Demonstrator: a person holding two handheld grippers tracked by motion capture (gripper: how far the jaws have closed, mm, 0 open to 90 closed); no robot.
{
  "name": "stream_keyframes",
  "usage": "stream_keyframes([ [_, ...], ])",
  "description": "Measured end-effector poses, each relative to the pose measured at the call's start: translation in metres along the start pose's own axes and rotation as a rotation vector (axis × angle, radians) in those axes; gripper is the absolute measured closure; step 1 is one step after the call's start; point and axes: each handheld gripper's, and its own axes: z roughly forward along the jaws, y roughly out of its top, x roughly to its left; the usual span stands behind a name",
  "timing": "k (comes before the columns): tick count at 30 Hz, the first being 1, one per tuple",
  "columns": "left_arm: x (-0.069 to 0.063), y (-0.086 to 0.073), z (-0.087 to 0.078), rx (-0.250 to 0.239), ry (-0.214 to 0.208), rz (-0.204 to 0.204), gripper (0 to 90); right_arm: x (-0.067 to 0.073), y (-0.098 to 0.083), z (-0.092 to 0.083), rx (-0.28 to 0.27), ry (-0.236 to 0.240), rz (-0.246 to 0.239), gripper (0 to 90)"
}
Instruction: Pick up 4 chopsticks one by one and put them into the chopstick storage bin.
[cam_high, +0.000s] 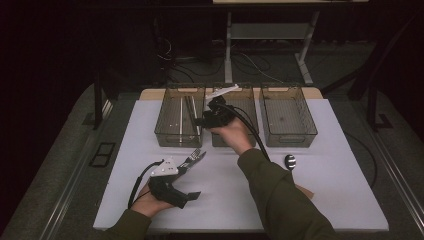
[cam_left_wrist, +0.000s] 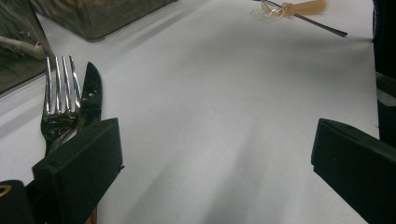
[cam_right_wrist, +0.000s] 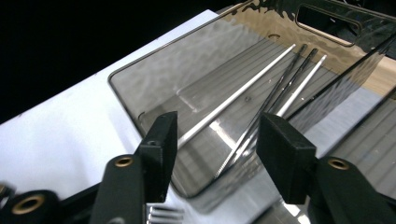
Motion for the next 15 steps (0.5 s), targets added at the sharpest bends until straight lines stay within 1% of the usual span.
stream_keyframes([
  [2,0.000,0.000,0.000,0.003,0.001,0.000,0.3,-0.001,-0.003,-0.007,0.001,0.018,-0.013,45.5],
  [6,-0.001,0.000,0.001,0.004,0.002,-0.004,0.3,-0.003,-0.010,-0.021,0.004,0.037,-0.036,41.7],
  [11,-0.001,0.000,0.001,0.009,0.003,-0.001,0.3,-0.007,-0.021,-0.040,-0.005,0.050,-0.043,41.0],
  [15,-0.001,0.000,0.001,0.012,0.003,0.000,0.3,-0.010,-0.032,-0.054,-0.002,0.060,-0.061,40.5],
])
